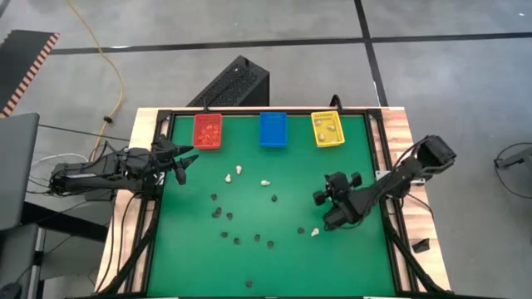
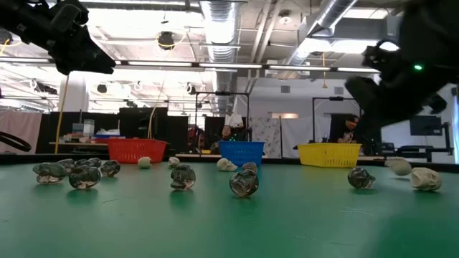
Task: Sort Halloween decoration
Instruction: Put the white skull toy into the yellow bin
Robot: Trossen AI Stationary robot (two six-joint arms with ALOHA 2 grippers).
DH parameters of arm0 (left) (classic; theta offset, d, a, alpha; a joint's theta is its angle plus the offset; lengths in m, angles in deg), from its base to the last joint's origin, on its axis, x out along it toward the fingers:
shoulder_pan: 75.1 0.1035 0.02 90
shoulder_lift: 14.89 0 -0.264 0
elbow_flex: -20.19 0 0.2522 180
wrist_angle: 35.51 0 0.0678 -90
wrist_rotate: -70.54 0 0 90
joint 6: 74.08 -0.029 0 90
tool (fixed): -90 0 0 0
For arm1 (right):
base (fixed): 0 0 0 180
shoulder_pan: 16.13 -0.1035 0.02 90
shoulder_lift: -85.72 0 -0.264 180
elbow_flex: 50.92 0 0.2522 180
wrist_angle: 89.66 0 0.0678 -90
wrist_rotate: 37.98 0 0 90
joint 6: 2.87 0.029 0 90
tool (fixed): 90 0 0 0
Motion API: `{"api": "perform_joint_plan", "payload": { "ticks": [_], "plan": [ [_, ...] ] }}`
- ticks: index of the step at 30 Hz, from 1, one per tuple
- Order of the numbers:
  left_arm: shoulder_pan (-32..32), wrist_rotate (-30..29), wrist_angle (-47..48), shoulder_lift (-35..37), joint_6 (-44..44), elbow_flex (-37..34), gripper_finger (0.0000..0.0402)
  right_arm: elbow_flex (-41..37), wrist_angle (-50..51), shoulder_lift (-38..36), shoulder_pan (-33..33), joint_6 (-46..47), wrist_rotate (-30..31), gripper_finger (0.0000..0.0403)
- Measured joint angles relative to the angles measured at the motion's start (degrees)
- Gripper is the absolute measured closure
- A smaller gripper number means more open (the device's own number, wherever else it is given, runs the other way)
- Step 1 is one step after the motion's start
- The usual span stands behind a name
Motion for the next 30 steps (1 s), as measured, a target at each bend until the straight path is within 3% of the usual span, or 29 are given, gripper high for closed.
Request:
{"api": "perform_joint_plan", "payload": {
  "ticks": [5, 11, 17, 30],
  "plan": [
    [-0.02, 0.0, -0.01, 0.01, -0.02, 0.0, 0.0233, 0.0, -0.49, -4.35, 1.68, -7.87, -0.28, 0.0338],
    [0.0, 0.0, 0.0, -0.01, 0.0, 0.0, 0.0233, 0.0, -0.24, -7.02, -5.12, -6.53, -6.16, 0.0245],
    [-0.02, 0.0, -0.01, 0.01, -0.02, 0.0, 0.0233, 0.0, 0.79, -0.09, -10.21, 0.95, -6.34, 0.017],
    [0.0, 0.0, -0.01, 0.01, -0.02, 0.0, 0.0233, -0.04, 2.04, 18.09, -12.63, 17.52, -5.32, 0.0153]
  ]
}}
